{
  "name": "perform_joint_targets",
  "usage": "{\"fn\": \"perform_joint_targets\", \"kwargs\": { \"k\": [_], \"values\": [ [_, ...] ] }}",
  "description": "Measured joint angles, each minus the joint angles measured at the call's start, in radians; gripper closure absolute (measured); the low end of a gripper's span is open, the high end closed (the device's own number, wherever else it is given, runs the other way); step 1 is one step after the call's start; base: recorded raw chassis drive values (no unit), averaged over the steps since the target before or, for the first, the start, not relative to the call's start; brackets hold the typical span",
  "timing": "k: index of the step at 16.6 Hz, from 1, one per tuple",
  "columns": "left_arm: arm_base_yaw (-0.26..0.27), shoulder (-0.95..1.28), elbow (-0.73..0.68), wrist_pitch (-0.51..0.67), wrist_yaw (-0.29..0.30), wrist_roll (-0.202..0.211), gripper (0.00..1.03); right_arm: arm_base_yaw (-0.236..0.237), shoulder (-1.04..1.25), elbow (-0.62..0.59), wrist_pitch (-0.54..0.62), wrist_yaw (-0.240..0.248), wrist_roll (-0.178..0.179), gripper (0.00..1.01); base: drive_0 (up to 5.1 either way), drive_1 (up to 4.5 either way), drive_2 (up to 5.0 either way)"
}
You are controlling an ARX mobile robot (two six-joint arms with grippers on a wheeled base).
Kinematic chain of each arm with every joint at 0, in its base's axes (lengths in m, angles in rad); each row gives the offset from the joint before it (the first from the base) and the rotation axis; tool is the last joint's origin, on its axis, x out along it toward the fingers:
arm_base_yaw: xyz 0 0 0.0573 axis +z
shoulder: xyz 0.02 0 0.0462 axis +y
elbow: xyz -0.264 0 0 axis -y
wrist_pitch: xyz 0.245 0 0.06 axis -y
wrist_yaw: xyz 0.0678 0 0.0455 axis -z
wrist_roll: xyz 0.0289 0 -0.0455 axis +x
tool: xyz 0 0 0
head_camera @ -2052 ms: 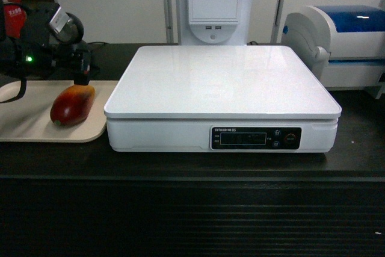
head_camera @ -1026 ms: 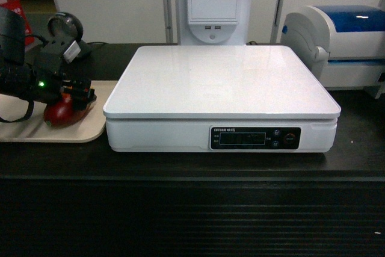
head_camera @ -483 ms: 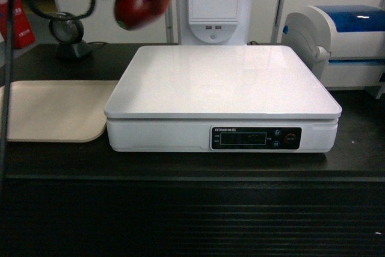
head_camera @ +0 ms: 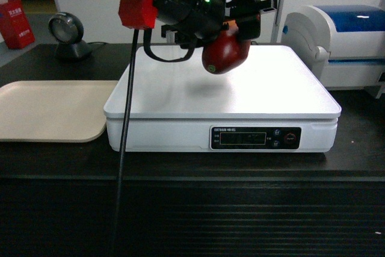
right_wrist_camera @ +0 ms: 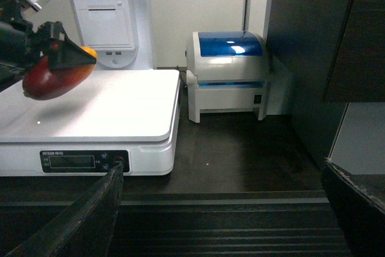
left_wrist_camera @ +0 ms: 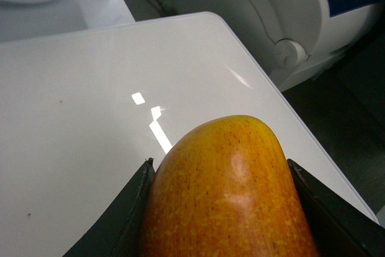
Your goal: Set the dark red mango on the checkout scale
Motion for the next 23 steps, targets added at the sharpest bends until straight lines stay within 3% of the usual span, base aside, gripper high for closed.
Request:
{"fn": "perform_joint_targets", "kwargs": {
  "k": [7,11,15,18,21,23],
  "values": [
    [-0.043,0.193,0.264,-0.15,-0.073,-0.113,0.45,0.0,0.0,0.0,0.0,0.0,0.0,0.03,0.0,0.0,0.0],
    [-0.042,0.225,0.294,-0.176,-0.117,-0.163,0.45,0.0,0.0,0.0,0.0,0.0,0.0,0.03,0.0,0.0,0.0],
    [-0.042,0.208,0.265,-0.127,-0.119,-0.169,0.05,0.0,0.0,0.0,0.0,0.0,0.0,0.03,0.0,0.0,0.0],
    [-0.041,0.156,0.2,-0.048,-0.137,-0.153,0.05,0.0,0.0,0.0,0.0,0.0,0.0,0.03,0.0,0.0,0.0],
    [-0.034,0.012,0.046,0.193,-0.164,-0.046,0.05,0.0,0.0,0.0,0.0,0.0,0.0,0.03,0.0,0.0,0.0],
    [-0.025,-0.126,-0.088,0.381,-0.121,0.043,0.05,0.0,0.0,0.0,0.0,0.0,0.0,0.03,0.0,0.0,0.0]
  ]
}}
